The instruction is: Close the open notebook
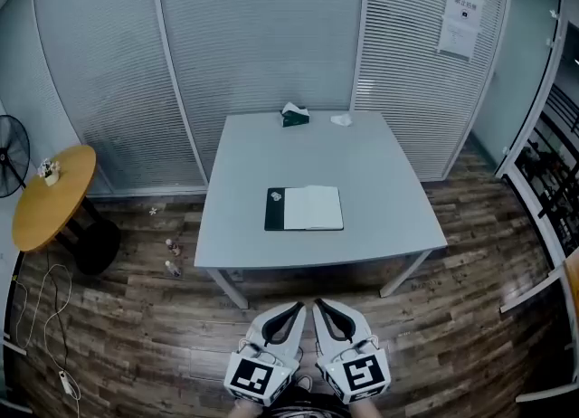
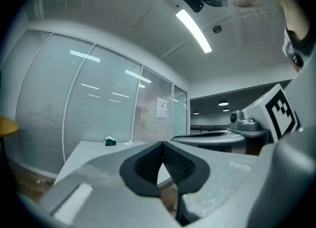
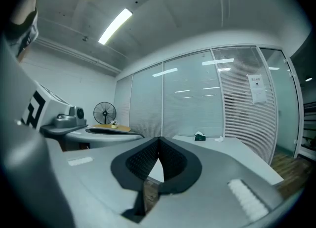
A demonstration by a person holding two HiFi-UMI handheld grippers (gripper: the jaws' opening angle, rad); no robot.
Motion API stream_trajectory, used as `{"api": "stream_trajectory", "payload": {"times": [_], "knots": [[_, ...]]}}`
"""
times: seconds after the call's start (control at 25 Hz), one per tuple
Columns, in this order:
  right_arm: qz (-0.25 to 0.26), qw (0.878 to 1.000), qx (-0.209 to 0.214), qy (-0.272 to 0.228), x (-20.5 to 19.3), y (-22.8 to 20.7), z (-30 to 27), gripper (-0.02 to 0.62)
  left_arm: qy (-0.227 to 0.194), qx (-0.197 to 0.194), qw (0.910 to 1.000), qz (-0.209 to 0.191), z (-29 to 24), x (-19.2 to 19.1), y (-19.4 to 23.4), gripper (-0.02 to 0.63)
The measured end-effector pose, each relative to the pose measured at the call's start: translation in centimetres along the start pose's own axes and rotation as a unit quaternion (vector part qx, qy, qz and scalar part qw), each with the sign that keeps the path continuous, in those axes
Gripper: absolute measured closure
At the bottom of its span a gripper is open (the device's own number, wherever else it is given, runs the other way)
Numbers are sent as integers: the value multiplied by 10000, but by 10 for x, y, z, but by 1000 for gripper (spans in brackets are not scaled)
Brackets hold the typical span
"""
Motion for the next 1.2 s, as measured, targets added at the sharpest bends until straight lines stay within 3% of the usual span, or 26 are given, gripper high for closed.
{"api": "stream_trajectory", "payload": {"times": [0.44, 0.72, 1.2], "knots": [[-54, 9998, -179, 81, -7, -27, -65, 595, 124, -148, 9997, -132, -50, -7, 54, 601], [-51, 9996, -276, 65, -4, -54, -150, 595, 138, -314, 9994, 2, -106, -6, 129, 601], [-61, 9984, -522, 219, 7, -82, -299, 595, 270, -608, 9977, -101, -186, 6, 266, 601]]}}
Point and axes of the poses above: the fingertips, and each gripper's own axes: z backward along the fingers, y to its left, x out of its top, the point moved 9 cm from there along z, backward along the fingers, and after that the axes turned 13 degrees about -x, right-handed, at the moved point
